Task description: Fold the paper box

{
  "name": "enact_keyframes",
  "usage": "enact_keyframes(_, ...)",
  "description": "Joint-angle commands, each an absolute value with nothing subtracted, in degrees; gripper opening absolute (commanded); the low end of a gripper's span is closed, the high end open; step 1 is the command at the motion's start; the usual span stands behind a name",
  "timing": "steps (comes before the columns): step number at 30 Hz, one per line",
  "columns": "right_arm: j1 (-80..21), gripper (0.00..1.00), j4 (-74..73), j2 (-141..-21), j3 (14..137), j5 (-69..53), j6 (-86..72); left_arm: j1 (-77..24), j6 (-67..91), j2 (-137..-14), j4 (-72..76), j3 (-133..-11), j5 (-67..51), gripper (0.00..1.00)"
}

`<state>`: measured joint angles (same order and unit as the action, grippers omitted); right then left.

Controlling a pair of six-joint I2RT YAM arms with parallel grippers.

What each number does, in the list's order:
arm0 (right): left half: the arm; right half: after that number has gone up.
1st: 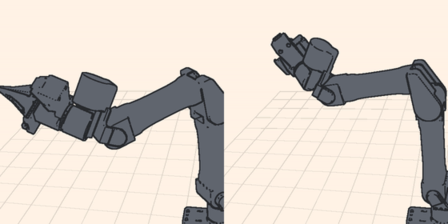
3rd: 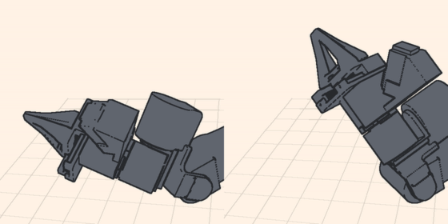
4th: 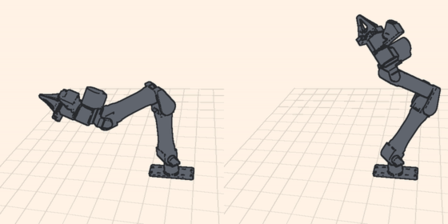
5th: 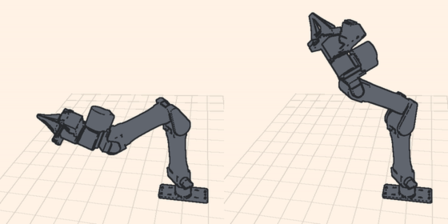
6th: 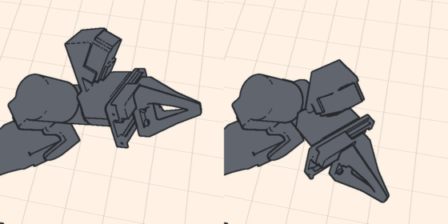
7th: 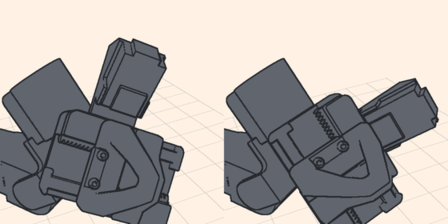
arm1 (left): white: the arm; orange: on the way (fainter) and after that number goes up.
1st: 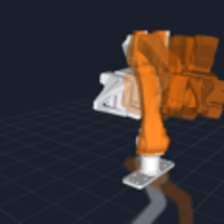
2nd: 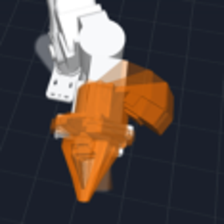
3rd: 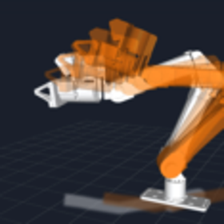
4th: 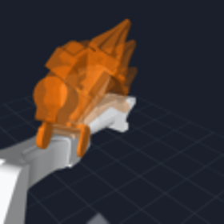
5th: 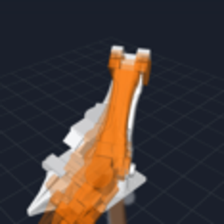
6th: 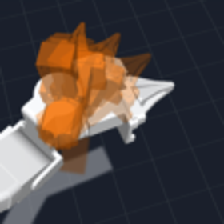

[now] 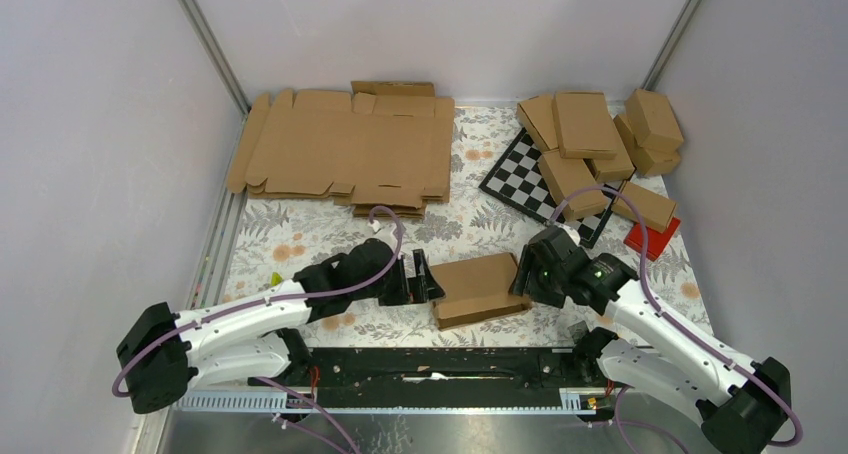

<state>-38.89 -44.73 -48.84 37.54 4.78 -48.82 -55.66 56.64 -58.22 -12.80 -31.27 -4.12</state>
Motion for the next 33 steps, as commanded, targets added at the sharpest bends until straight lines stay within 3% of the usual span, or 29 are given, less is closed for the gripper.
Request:
enact_keyframes(1, -39.11, 0.66, -44.42, -49.28, 36.18, 3.77, -48.55, -55.37, 55.53, -58.63, -7.54, -30.8, -7.69, 0.99)
enact_keyframes(10, -39.1, 0.74, -40.22, -50.15, 32.34, 3.74, -49.78, -55.39, 53.39, -62.83, -7.37, -30.45, -11.34, 0.95)
enact_keyframes(13, -39.07, 0.8, -40.18, -50.53, 31.67, 4.3, -49.83, -55.37, 53.37, -64.29, -6.51, -29.68, -11.45, 0.87)
enact_keyframes(17, -39.11, 0.9, -40.04, -50.28, 30.88, 5.48, -50.62, -55.37, 54.11, -65.76, -4.21, -28.54, -10.94, 0.67)
enact_keyframes(21, -39.07, 0.96, -39.12, -50.07, 30.34, 5.34, -50.39, -55.29, 54.63, -67.33, -2.01, -27.57, -9.34, 0.57)
enact_keyframes(33, -39.09, 0.99, -40.93, -51.71, 37.55, 10.45, -43.27, -54.68, 54.47, -73.63, 2.92, -24.7, -10.84, 0.5)
